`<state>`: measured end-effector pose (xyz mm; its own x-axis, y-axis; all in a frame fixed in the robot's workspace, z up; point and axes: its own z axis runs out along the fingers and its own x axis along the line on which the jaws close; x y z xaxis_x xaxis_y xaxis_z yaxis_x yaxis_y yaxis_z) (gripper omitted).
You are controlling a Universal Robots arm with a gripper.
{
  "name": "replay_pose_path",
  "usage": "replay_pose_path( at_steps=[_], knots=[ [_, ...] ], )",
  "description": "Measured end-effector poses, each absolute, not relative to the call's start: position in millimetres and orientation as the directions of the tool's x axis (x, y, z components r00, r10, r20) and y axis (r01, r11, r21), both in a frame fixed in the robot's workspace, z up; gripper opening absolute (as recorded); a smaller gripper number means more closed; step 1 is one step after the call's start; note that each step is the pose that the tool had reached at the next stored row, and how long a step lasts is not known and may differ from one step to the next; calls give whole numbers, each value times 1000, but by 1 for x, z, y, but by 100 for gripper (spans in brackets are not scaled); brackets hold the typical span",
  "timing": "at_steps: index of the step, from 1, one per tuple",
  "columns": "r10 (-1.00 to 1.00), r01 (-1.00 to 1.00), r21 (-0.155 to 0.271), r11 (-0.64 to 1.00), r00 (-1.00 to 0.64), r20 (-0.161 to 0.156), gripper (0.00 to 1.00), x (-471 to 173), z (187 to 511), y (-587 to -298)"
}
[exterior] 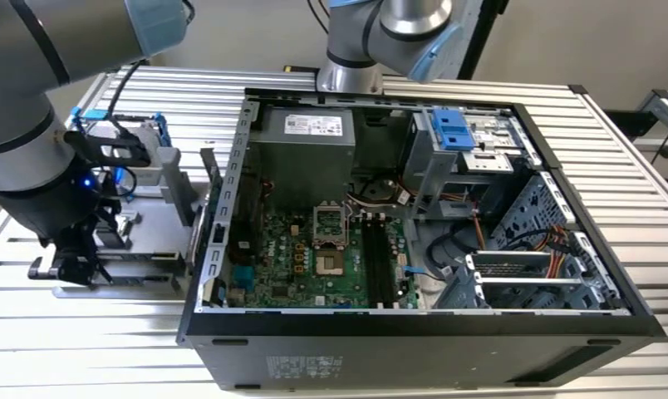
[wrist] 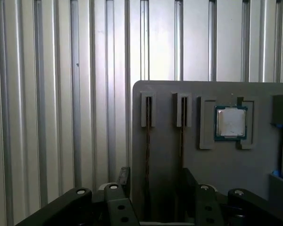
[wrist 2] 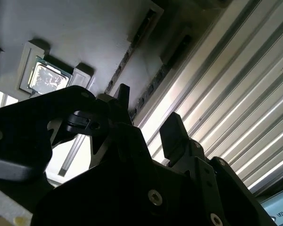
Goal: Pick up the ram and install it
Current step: 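Pick up the ram and move it above insertion slot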
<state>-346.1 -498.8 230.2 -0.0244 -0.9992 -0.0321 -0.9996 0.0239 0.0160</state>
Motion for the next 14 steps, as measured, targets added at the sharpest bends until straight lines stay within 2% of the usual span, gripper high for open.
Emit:
replay_pose_path(
  at_steps=[14],
  knots=[
    [-999, -999, 16, 39, -40, -32, 100, -346, 211, -499]
  ],
)
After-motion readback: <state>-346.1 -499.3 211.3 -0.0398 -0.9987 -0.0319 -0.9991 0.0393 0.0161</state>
